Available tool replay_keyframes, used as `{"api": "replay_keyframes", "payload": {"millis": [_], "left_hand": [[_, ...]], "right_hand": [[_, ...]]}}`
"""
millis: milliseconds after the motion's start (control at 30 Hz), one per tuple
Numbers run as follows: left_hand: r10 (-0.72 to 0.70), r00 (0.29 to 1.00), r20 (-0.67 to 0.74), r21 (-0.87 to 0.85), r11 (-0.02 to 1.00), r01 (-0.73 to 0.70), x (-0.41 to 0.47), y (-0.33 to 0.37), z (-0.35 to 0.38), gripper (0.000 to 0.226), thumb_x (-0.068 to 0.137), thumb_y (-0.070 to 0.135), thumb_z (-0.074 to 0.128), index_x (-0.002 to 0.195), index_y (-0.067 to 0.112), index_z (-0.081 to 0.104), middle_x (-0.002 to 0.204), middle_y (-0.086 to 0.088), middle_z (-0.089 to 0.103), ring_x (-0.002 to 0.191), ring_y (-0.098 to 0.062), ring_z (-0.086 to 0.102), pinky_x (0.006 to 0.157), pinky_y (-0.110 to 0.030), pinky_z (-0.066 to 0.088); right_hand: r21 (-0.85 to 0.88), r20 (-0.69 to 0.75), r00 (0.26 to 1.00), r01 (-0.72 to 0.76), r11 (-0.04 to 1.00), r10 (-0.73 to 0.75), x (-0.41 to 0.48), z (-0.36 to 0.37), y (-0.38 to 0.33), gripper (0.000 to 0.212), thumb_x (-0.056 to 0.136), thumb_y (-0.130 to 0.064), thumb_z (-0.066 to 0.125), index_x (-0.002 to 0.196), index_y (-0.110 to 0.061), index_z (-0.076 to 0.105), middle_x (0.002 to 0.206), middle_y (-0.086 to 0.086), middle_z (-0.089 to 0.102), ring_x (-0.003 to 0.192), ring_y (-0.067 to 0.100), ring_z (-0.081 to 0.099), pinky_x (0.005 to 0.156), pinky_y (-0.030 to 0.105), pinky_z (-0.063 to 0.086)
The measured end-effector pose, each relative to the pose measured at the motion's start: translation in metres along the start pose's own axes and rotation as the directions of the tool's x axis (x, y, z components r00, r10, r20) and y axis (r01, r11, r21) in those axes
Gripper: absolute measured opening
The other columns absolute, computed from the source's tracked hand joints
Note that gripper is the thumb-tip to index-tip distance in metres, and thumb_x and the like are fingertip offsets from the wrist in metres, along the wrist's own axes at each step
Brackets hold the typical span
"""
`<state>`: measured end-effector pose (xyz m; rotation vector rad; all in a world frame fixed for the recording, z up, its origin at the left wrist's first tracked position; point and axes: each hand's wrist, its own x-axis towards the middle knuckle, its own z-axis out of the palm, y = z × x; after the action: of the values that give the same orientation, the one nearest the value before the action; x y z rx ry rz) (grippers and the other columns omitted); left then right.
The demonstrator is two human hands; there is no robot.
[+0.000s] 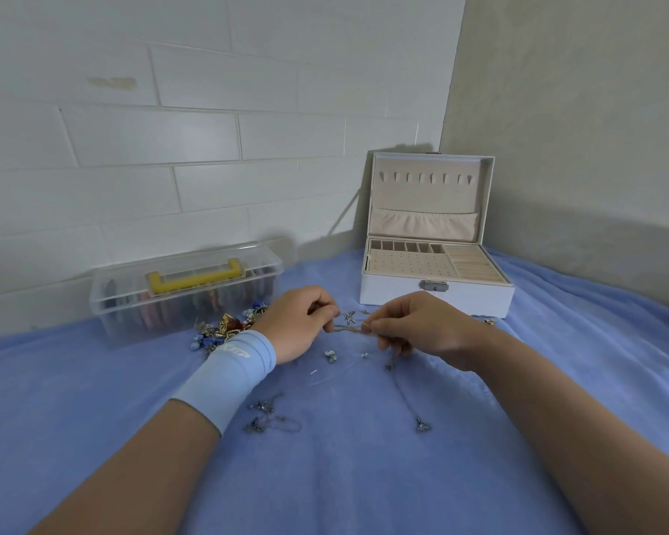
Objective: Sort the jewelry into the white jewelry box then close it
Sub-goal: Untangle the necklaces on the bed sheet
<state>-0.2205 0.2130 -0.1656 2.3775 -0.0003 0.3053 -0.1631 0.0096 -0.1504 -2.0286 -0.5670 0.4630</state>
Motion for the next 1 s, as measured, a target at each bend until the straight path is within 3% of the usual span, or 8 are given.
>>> {"api": "replay_keyframes", "payload": {"millis": [133, 300, 400, 467, 533, 633, 833, 1000], "left_hand": [[-0.029, 1.000, -0.004, -0.025, 0.999, 0.029, 0.000, -0.003, -0.001, 0.016, 0.101, 0.019, 0.050, 0.093, 0.020, 0.064, 0.078, 0.011, 0.068, 0.066, -0.004, 0.059, 0.061, -0.018, 0.042], [-0.059, 0.997, -0.049, 0.078, 0.995, 0.062, 0.000, -0.006, 0.001, 0.016, 0.100, 0.020, 0.051, 0.091, 0.022, 0.063, 0.084, 0.011, 0.068, 0.083, -0.013, 0.064, 0.071, -0.023, 0.045], [-0.047, 0.995, -0.089, 0.214, 0.975, 0.066, -0.002, -0.008, 0.001, 0.013, 0.098, 0.019, 0.056, 0.104, 0.021, 0.067, 0.102, 0.007, 0.063, 0.096, -0.014, 0.059, 0.078, -0.021, 0.036], [0.053, 0.994, -0.100, 0.291, 0.956, -0.022, -0.003, -0.007, 0.001, 0.015, 0.096, 0.020, 0.061, 0.108, 0.025, 0.066, 0.106, 0.006, 0.056, 0.099, -0.014, 0.053, 0.083, -0.023, 0.036], [0.172, 0.983, -0.068, 0.314, 0.939, -0.142, -0.005, 0.000, 0.002, 0.012, 0.093, 0.024, 0.065, 0.102, 0.031, 0.068, 0.102, 0.010, 0.054, 0.093, -0.007, 0.047, 0.084, -0.026, 0.038], [0.240, 0.969, 0.062, 0.297, 0.922, -0.247, -0.010, 0.015, 0.007, 0.006, 0.089, 0.032, 0.069, 0.094, 0.034, 0.073, 0.096, 0.013, 0.055, 0.080, 0.002, 0.045, 0.080, -0.024, 0.040], [0.214, 0.954, 0.207, 0.452, 0.844, -0.288, -0.011, 0.021, 0.016, 0.010, 0.088, 0.039, 0.065, 0.085, 0.035, 0.073, 0.103, 0.011, 0.059, 0.104, -0.014, 0.049, 0.089, -0.036, 0.044], [0.211, 0.951, 0.225, 0.466, 0.834, -0.295, -0.012, 0.018, 0.008, 0.010, 0.086, 0.034, 0.061, 0.083, 0.029, 0.069, 0.101, 0.012, 0.057, 0.105, -0.013, 0.048, 0.092, -0.037, 0.044]], "right_hand": [[0.093, -0.028, 1.000, -0.012, 0.996, 0.014, 0.001, 0.002, 0.000, 0.015, 0.099, -0.013, 0.063, 0.097, -0.002, 0.073, 0.064, 0.007, 0.063, 0.063, 0.017, 0.058, 0.057, 0.021, 0.050], [-0.004, -0.040, 0.999, 0.026, 1.000, -0.027, 0.002, 0.005, 0.003, 0.014, 0.097, -0.007, 0.062, 0.108, -0.007, 0.071, 0.079, 0.008, 0.066, 0.064, 0.012, 0.062, 0.059, 0.021, 0.052], [-0.142, -0.072, 0.996, 0.049, 0.989, -0.059, 0.001, -0.001, 0.002, 0.014, 0.094, -0.013, 0.066, 0.107, -0.013, 0.072, 0.089, 0.013, 0.073, 0.067, 0.013, 0.064, 0.060, 0.024, 0.054], [-0.290, -0.066, 0.997, 0.016, 0.957, -0.037, -0.004, -0.007, -0.003, 0.011, 0.090, -0.025, 0.073, 0.089, -0.014, 0.073, 0.074, 0.003, 0.069, 0.058, 0.010, 0.060, 0.056, 0.022, 0.050], [-0.481, -0.006, 0.999, -0.048, 0.875, 0.052, -0.008, -0.009, -0.006, 0.029, 0.081, -0.040, 0.079, 0.075, -0.013, 0.072, 0.061, -0.004, 0.062, 0.054, 0.010, 0.057, 0.055, 0.022, 0.048], [-0.648, 0.035, 0.988, -0.093, 0.756, 0.151, -0.011, -0.004, -0.008, 0.030, 0.072, -0.046, 0.085, 0.081, -0.019, 0.078, 0.068, -0.010, 0.068, 0.065, 0.008, 0.062, 0.062, 0.022, 0.051], [-0.644, 0.112, 0.978, -0.063, 0.762, 0.176, -0.018, -0.019, -0.012, 0.011, 0.084, -0.032, 0.077, 0.077, -0.023, 0.074, 0.072, -0.005, 0.071, 0.059, 0.009, 0.061, 0.059, 0.021, 0.048], [-0.451, 0.146, 0.976, -0.082, 0.889, 0.164, -0.017, -0.034, -0.008, 0.012, 0.096, -0.019, 0.062, 0.084, -0.017, 0.062, 0.075, -0.001, 0.070, 0.064, 0.016, 0.061, 0.053, 0.027, 0.045]]}}
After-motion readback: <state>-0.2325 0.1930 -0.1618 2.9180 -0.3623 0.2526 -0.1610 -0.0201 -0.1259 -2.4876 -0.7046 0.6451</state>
